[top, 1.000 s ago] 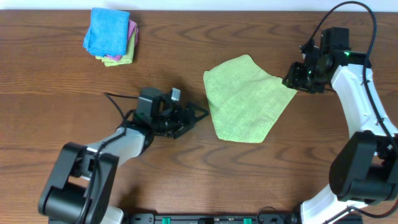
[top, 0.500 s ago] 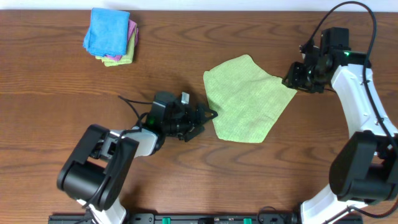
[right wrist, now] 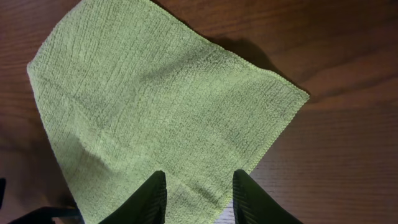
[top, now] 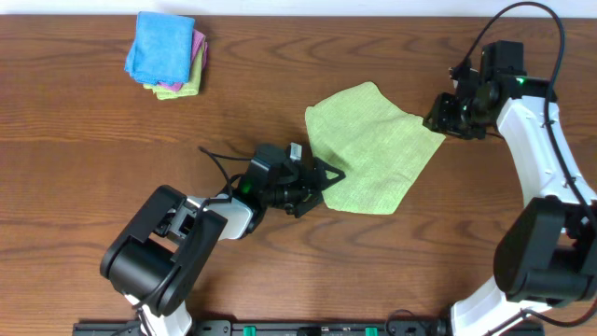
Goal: Fold the cloth
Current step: 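Reach the left gripper to the cloth's left edge and grasp it, then pull the cloth's left edge leftward with the left gripper to spread it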
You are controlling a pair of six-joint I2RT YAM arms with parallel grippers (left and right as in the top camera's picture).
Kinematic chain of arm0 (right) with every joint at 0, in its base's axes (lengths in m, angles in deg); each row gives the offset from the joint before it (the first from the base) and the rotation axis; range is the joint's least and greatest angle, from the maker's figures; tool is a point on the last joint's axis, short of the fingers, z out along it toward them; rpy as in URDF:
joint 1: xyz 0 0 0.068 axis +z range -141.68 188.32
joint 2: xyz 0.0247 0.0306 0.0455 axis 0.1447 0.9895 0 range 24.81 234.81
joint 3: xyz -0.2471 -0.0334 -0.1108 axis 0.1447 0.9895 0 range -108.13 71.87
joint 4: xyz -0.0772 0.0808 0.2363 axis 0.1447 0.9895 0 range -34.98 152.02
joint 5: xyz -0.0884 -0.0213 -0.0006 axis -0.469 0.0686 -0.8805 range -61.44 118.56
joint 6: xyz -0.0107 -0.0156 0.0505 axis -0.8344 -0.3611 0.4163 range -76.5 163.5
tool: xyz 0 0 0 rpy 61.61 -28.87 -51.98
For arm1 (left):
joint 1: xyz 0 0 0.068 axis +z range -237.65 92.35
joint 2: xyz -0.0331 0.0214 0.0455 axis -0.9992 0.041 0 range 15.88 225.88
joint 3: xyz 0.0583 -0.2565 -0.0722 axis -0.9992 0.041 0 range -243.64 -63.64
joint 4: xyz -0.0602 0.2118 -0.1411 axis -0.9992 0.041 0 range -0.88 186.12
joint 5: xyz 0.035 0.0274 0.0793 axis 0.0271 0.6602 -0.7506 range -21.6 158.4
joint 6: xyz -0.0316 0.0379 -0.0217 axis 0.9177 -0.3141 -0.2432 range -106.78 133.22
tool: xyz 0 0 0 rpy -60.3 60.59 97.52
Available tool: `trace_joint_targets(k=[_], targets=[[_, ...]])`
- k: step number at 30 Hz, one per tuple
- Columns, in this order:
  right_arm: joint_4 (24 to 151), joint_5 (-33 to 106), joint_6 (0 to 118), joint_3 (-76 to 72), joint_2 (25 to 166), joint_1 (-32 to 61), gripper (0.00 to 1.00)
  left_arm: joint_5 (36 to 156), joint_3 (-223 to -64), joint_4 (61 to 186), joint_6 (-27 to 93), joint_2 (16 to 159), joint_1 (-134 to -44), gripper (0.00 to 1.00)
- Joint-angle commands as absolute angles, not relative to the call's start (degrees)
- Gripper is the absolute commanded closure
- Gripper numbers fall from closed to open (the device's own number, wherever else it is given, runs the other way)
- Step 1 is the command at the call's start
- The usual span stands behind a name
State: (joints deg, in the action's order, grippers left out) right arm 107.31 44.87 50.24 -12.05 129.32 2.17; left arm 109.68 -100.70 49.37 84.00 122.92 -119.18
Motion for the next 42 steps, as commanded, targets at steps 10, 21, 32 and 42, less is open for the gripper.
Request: trace_joint_targets(k=[10, 21, 32, 42], targets=[[107.99, 45.57, 49.41, -12.51, 129.19, 1.99, 0.66, 100.59, -100.24, 50.82, 84.15, 124.95, -122.50, 0.57], [110.09, 45.25, 48.86, -12.48, 129.19, 2.04, 0.68, 109.66, -102.25, 45.20, 81.44, 124.82, -116.69, 0.94], [110.22, 45.11, 48.56, -9.95, 129.24, 4.72, 0.64, 125.11, -120.15, 73.40, 65.03, 124.82, -105.61, 0.94], [100.78, 48.11, 49.15, -0.90, 129.24, 12.40, 0.60, 112.72, -135.80, 105.00, 47.48, 124.85, -102.15, 0.94]])
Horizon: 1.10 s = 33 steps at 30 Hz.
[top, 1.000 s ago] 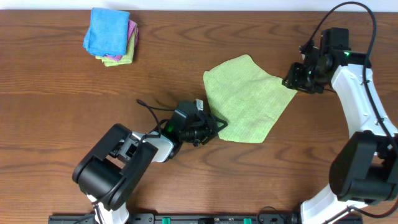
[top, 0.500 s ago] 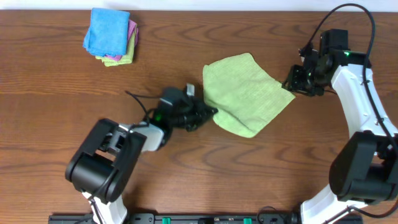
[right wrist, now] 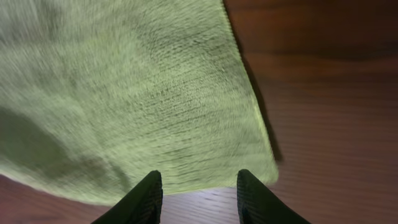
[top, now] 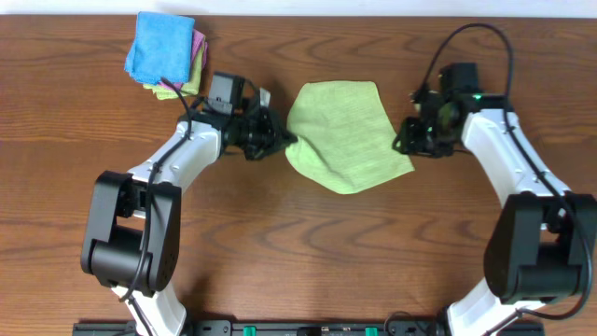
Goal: Fold the cloth
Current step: 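Pull the cloth's left edge leftward with the left gripper to spread it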
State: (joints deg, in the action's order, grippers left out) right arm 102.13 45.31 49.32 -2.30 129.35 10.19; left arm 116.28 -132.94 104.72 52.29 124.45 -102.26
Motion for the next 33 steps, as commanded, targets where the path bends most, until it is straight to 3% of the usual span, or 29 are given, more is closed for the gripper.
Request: trace_joint_targets(k=[1, 9, 19, 28, 30, 32, 33], targets=[[99.70, 49.09, 49.17, -0.31, 129.24, 13.51, 0.60, 112.45, -136.28, 104.65, 47.50, 124.85, -102.33, 0.94], [95.66, 49.29, 49.26, 0.32, 129.24, 18.47, 0.58, 107.30, -136.78, 100.74, 49.66, 124.91, -106.02, 0.94], [95.97, 42.93, 53.36, 0.32, 129.24, 18.41, 0.64, 98.62, -136.78, 97.59, 50.54, 124.95, -112.19, 0.92], [96.62, 41.77, 54.68, 0.32, 129.17, 17.12, 0.64, 95.01, -136.78, 93.50, 51.26, 126.42, -116.67, 0.88], [96.75, 41.27, 55.31, 0.30, 129.13, 16.37, 0.63, 95.03, -136.78, 92.76, 52.29, 127.47, -117.56, 0.84], [96.91, 40.96, 55.53, 0.32, 129.04, 15.65, 0.63, 95.93, -136.78, 91.78, 53.14, 128.58, -118.20, 0.71], [97.06, 40.90, 55.51, 0.30, 128.89, 15.35, 0.63, 96.76, -136.78, 91.10, 53.12, 129.06, -118.53, 0.59]])
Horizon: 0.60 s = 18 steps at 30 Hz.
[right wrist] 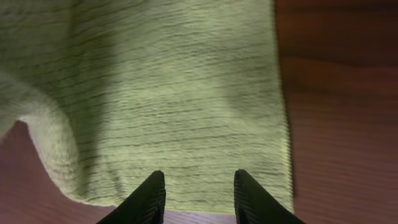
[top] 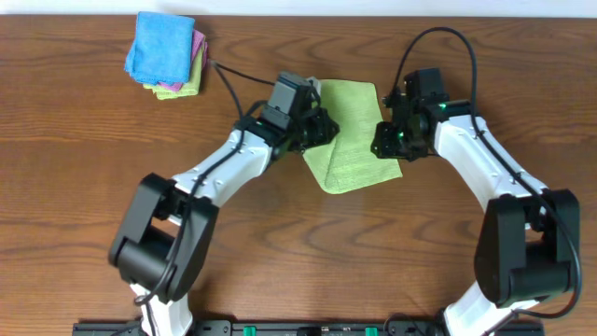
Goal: Fold the cloth
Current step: 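Pull the cloth's left edge leftward with the left gripper to spread it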
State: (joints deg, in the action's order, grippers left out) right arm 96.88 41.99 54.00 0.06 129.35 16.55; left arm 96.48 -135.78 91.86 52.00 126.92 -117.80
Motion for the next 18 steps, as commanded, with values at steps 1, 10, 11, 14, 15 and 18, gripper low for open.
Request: trace_joint_targets(k=[1, 10, 11, 14, 15, 18], targets=[[97.21, 40.74, 55.48, 0.32, 128.82, 15.02, 0.63, 97.31, -136.78, 90.86, 53.12, 129.46, -118.70, 0.47], [97.74, 40.77, 55.46, 0.32, 127.79, 14.17, 0.63, 100.28, -137.05, 90.90, 52.11, 128.74, -116.56, 0.05], [97.85, 40.77, 55.46, 0.32, 127.79, 14.17, 0.63, 100.78, -137.07, 91.16, 51.92, 128.52, -115.95, 0.05], [98.11, 40.77, 55.44, 0.32, 127.79, 14.17, 0.63, 101.35, -137.15, 93.70, 50.39, 127.18, -113.39, 0.05], [98.13, 40.77, 55.44, 0.32, 127.79, 14.17, 0.63, 101.35, -137.24, 94.62, 49.49, 126.75, -112.65, 0.05], [98.11, 40.77, 55.44, 0.32, 127.79, 14.17, 0.63, 101.24, -137.33, 96.85, 47.06, 125.09, -110.59, 0.05]])
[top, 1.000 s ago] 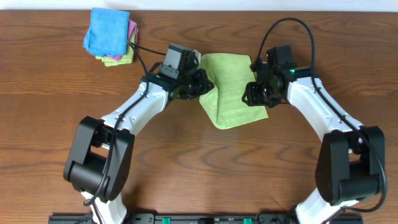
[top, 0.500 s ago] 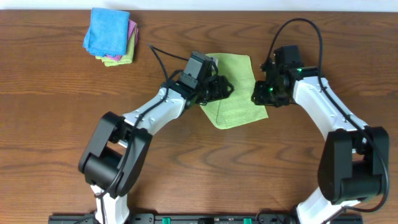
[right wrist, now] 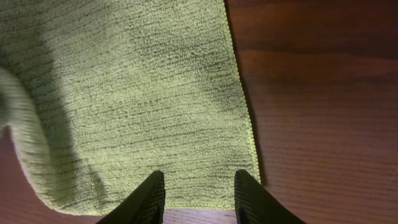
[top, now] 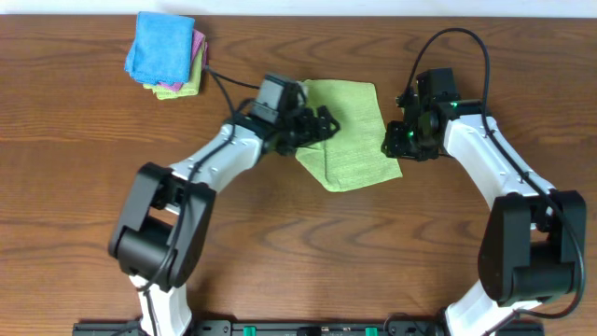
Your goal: Fold the cloth
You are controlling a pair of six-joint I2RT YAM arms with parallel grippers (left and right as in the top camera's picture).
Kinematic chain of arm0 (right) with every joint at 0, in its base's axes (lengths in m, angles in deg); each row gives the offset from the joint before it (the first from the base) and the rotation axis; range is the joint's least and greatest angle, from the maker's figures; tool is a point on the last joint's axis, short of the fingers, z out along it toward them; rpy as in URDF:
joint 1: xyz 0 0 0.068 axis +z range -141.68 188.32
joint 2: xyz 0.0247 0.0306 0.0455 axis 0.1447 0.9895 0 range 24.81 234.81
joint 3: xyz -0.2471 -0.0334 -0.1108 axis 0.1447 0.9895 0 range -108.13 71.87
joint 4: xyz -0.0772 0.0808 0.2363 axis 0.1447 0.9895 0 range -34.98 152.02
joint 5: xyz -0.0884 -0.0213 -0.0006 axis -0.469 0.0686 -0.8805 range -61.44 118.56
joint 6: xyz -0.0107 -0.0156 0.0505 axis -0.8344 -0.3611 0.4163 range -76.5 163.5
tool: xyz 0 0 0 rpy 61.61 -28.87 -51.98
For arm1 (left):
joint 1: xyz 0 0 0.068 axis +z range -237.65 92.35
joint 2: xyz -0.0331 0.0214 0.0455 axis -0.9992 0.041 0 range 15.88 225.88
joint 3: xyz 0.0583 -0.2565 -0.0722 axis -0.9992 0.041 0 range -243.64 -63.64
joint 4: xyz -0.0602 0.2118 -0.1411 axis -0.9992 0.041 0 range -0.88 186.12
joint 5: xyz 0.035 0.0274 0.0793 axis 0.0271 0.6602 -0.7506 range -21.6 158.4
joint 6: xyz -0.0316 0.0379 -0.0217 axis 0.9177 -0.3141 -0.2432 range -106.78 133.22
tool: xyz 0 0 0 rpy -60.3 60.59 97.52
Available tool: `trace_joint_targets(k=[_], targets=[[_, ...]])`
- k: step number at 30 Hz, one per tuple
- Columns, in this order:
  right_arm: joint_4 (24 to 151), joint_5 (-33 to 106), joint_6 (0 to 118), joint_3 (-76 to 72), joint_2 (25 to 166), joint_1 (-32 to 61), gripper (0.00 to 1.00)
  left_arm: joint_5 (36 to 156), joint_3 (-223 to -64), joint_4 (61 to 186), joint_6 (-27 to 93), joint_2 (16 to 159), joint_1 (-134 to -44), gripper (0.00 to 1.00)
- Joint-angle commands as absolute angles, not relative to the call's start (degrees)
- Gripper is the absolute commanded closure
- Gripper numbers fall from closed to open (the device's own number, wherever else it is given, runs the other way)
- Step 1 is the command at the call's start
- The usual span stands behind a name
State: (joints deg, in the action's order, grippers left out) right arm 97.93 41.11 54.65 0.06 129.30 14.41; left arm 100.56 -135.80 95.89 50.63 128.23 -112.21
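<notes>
The green cloth (top: 359,140) lies at the table's far middle, its left part doubled over onto the rest. In the right wrist view the cloth (right wrist: 143,93) fills the upper left, with a rolled fold at its left. My left gripper (top: 325,123) rests at the folded left side, its fingers looking spread. At the lower right corner of the cloth, my right gripper (top: 392,145) hovers open. Its fingertips (right wrist: 155,180) straddle the cloth's near hem, and the right gripper (right wrist: 198,175) holds nothing.
A stack of folded cloths (top: 166,54), blue on top with pink and yellow-green under it, sits at the far left. The brown wooden table (top: 280,243) runs bare toward the near edge. Black cables loop behind both arms.
My left gripper has drawn back slightly to the left and now looks open at the folded edge. The right gripper has shifted a little right, toward the cloth's right corner. The cloth stays folded.
First the cloth lay spread at centre right, my left gripper at its near-left corner and my right at its right corner. Then it lay further back and left, a gripper at each side. Later the left side lay folded over under my left gripper, where it remains.
</notes>
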Motion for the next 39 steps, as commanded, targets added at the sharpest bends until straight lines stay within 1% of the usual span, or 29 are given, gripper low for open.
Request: trace_joint_targets(k=[1, 7, 11, 14, 18, 20, 25, 39], targets=[[98.09, 40.77, 55.44, 0.32, 127.79, 14.17, 0.63, 101.26, -137.33, 97.55, 46.45, 124.50, -109.91, 0.05], [98.09, 40.77, 55.20, 0.32, 127.79, 14.19, 0.63, 101.24, -137.33, 101.74, 44.86, 122.73, -108.41, 0.05], [98.09, 40.77, 55.18, 0.32, 127.79, 14.17, 0.63, 100.32, -137.33, 107.89, 41.23, 122.70, -108.41, 0.05], [98.09, 40.77, 55.20, 0.30, 127.79, 14.19, 0.63, 97.99, -137.33, 112.32, 39.65, 122.73, -108.41, 0.05], [98.09, 40.79, 55.20, 0.32, 127.79, 14.19, 0.63, 90.58, -137.29, 119.56, 38.39, 123.01, -108.71, 0.05], [98.09, 40.79, 55.20, 0.32, 127.79, 14.19, 0.63, 89.68, -137.05, 121.13, 37.62, 123.47, -108.73, 0.05], [98.11, 40.83, 55.20, 0.32, 127.79, 14.19, 0.63, 90.53, -135.23, 119.93, 39.04, 124.23, -109.00, 0.05], [98.22, 41.09, 55.22, 0.32, 127.77, 14.19, 0.64, 90.23, -128.50, 107.86, 45.12, 124.28, -112.58, 0.05]])
